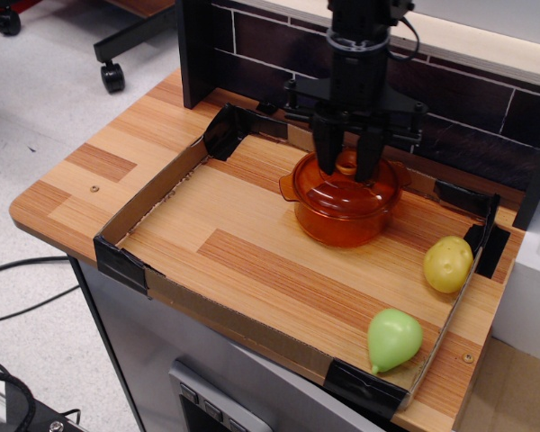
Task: Put lid on pot
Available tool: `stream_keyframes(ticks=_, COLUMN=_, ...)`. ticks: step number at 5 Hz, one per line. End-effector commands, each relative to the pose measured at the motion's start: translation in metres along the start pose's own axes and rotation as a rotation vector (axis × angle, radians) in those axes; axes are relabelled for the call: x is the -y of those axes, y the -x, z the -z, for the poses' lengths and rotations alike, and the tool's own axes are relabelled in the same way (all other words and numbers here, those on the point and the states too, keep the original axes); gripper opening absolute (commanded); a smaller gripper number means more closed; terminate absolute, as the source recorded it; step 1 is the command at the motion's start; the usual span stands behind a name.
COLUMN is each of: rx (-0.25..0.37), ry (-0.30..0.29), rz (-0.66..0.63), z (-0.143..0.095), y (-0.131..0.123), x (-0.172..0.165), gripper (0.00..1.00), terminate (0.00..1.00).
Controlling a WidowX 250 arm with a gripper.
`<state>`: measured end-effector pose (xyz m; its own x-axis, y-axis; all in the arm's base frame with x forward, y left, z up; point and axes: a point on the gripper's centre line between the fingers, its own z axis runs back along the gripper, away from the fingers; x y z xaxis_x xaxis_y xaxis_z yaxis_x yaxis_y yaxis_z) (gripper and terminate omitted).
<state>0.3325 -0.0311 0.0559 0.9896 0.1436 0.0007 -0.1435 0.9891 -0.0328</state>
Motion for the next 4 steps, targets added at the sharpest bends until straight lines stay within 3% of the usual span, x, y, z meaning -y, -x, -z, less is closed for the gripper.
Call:
stream_keyframes(ticks=1, rx=0.039, ry=0.006, rz=-0.005, z=-0.008, y=-0.013, x=-0.008, gripper=0.00, terminate=0.00)
stream_keyframes(ticks=2, rx=0.035, ry=0.007, rz=0.005, z=-0.012, y=-0.012, x=-0.005, gripper=1.00, terminate=0.00)
stream_keyframes(ticks=4, rx=0.054, ry=0.061, rz=0.015, z=-0.047, y=-0.008, x=0.001, gripper=1.00, terminate=0.00)
